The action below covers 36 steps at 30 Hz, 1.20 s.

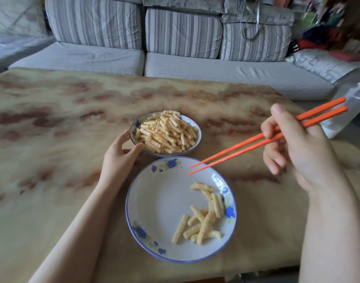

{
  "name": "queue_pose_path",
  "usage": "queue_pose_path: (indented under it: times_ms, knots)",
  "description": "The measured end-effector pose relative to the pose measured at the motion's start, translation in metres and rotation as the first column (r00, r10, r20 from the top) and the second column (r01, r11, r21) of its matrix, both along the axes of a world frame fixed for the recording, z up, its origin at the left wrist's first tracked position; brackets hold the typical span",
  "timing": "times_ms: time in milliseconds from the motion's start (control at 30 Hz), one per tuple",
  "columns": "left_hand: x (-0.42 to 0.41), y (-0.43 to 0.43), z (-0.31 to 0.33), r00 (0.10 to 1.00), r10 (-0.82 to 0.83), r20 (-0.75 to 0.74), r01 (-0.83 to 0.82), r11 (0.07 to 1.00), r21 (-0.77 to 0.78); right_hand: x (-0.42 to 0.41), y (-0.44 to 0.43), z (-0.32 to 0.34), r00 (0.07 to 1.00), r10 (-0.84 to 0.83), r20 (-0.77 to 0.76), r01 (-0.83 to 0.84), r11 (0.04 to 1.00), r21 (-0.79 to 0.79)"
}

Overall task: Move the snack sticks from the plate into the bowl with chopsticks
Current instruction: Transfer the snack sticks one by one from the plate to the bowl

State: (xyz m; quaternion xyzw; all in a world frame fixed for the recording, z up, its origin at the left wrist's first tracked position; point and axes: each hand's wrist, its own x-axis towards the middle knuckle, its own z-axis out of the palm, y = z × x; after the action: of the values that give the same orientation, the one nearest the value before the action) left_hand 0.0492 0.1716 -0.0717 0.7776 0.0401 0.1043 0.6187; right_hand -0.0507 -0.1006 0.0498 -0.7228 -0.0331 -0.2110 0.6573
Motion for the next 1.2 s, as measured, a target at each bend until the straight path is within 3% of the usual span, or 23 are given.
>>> queue_pose_path:
  times_ms: [267, 533, 733, 933, 1200]
  knots:
    - [-0.002, -0.001, 0.001, 1.0, -0.001, -0.005, 0.001, 1.0, -0.021, -0.012, -0.006, 0.007, 0.996, 0.038, -0.08, -0.05, 0.988, -0.145]
    - [-0.002, -0.001, 0.001, 1.0, -0.01, -0.018, 0.01, 1.0, -0.014, -0.008, -0.009, 0.002, 0.996, -0.024, -0.09, 0.009, 0.988, -0.155]
    - [0.0, 0.0, 0.0, 1.0, -0.011, -0.023, 0.01, 1.0, -0.017, -0.001, -0.001, 0.001, 0.994, -0.102, 0.036, 0.098, 0.991, 0.086]
    - [-0.002, 0.0, 0.001, 1.0, -0.011, -0.016, 0.011, 1.0, -0.023, 0.02, 0.028, -0.007, 0.946, -0.298, 0.124, 0.234, 0.898, 0.373]
    - [0.0, -0.001, 0.0, 1.0, -0.013, 0.007, 0.013, 1.0, -0.014, 0.048, 0.062, -0.029, 0.953, -0.289, 0.093, 0.236, 0.898, 0.372]
